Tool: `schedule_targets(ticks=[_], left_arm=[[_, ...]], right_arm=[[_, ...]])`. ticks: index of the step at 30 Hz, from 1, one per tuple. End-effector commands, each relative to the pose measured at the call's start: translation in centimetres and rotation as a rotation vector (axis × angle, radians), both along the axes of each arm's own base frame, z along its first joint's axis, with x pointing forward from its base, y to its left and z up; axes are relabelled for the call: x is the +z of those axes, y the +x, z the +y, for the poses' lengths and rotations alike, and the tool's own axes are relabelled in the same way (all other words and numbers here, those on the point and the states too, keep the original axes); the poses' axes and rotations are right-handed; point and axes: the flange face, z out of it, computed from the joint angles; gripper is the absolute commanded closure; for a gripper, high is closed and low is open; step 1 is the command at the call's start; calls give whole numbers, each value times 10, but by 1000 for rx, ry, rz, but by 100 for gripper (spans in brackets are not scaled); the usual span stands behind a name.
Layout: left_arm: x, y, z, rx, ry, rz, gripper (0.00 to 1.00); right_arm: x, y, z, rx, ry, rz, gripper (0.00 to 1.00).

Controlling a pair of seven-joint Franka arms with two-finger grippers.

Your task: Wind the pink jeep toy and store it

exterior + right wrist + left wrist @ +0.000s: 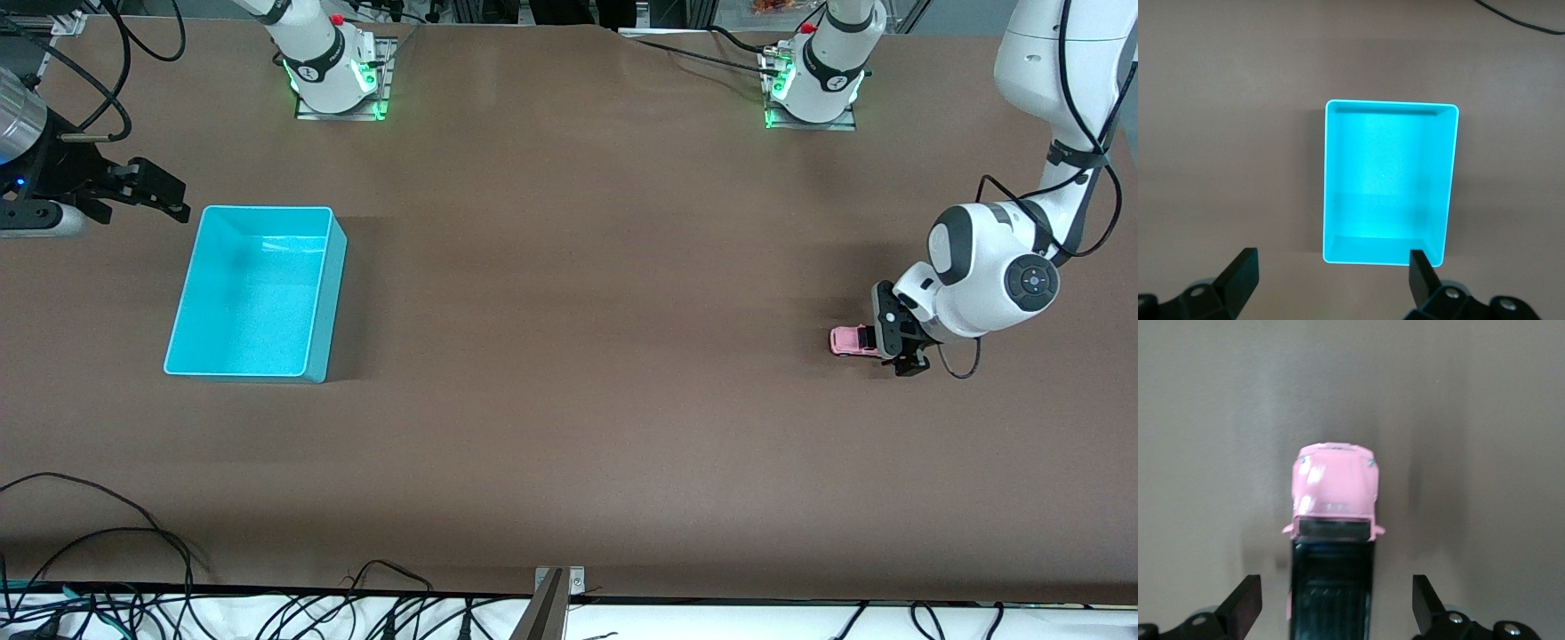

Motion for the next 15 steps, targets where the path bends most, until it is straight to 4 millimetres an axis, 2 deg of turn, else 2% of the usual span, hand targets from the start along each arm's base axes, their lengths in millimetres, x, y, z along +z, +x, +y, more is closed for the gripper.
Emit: schedule_targets(ticks=[1, 4, 7, 12, 15], left_arm=[[0, -4, -7, -31, -7, -6, 2], [0, -4, -7, -43, -7, -6, 12], [1, -4, -9, -90, -13, -10, 29], [2, -2, -8, -102, -14, -14, 67], [2, -2, -8, -104, -13, -14, 81]], right_arm=[[6, -1, -1, 0, -9, 2, 0], [6, -1, -2, 0, -9, 2, 0], [6, 0, -2, -1, -9, 2, 0], [6, -1, -2, 0, -9, 2, 0], [6, 0, -2, -1, -9, 2, 0]])
